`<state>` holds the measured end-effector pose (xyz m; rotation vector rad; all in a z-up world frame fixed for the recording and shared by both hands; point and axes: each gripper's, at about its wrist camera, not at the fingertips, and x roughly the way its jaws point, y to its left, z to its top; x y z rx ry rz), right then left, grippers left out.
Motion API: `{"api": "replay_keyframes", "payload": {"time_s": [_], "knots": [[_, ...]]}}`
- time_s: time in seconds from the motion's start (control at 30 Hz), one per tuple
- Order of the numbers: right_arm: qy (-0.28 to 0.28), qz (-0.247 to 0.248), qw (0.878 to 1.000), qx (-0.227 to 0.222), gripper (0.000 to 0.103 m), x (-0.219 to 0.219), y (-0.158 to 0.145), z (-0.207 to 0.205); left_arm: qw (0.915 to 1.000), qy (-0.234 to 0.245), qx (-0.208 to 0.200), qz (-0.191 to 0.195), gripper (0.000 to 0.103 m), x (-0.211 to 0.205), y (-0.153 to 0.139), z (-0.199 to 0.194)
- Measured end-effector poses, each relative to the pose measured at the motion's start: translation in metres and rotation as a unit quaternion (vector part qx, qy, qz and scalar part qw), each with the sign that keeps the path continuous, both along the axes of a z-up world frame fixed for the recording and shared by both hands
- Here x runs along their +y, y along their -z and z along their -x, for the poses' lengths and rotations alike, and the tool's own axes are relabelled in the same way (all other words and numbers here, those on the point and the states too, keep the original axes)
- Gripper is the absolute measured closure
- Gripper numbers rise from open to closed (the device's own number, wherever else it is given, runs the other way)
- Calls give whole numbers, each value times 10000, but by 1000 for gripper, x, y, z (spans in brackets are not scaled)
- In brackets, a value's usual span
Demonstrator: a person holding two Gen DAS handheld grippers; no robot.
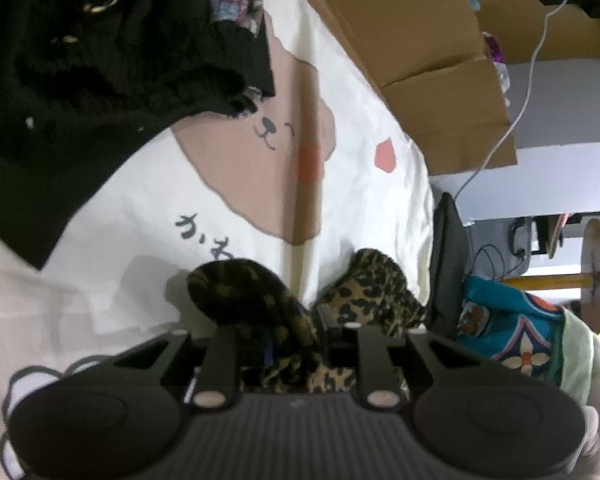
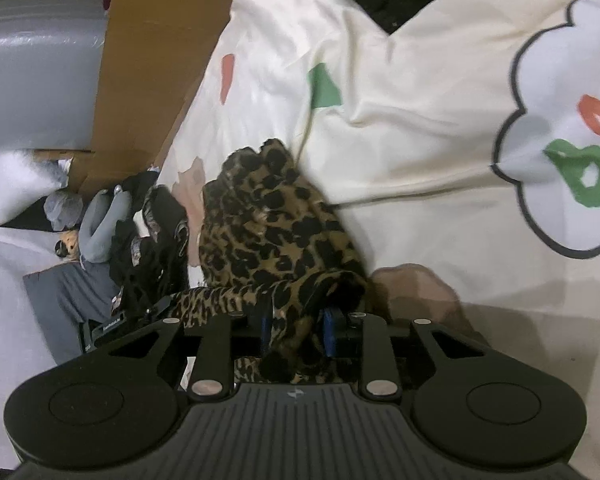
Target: Fold clothes
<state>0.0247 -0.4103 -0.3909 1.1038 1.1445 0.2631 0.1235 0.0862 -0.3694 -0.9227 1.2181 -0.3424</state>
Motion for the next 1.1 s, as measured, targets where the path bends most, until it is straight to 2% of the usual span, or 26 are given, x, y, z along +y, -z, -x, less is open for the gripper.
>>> {"api": "replay_keyframes", "payload": {"time_s": [0.03, 0.07, 0.13, 0.3, 0.5, 0.73, 0.87, 0.93, 1.0, 1.07, 1.1], "knots": [[-3, 5, 10000, -46, 77, 1, -2, -2, 10000, -2, -43, 7, 92, 0, -2, -1], [2, 34, 10000, -83, 78, 1, -3, -4, 10000, -5, -85, 11, 92, -1, -3, -2], [30, 120, 9999, -119, 96, 1, -5, -7, 9999, -45, -158, -23, 93, -2, -6, -5], [106, 203, 9997, -103, 98, 0, -10, -12, 9995, -170, -257, -49, 95, -1, -9, -6], [359, 17, 9992, -196, 98, -3, -21, -12, 9986, -349, -354, 178, 95, 5, -17, -8], [593, 73, 9982, -48, 98, -11, -8, -10, 9988, -196, -445, 45, 95, -5, -18, -18], [624, 34, 9980, 1, 98, -13, -6, -11, 9985, -206, -502, 95, 95, -8, -16, -27], [628, 12, 9980, 19, 94, -14, -6, -12, 9987, -174, -472, 58, 94, -10, -12, -33], [648, -13, 9979, 23, 94, -15, -7, -14, 9993, -143, -338, 34, 91, -12, -8, -38], [630, -51, 9980, -95, 89, -14, -11, -17, 9996, -125, -262, 33, 78, -13, -6, -42], [645, -69, 9978, -155, 79, -14, -14, -19, 9995, -113, -281, 4, 75, -13, -8, -43]]}}
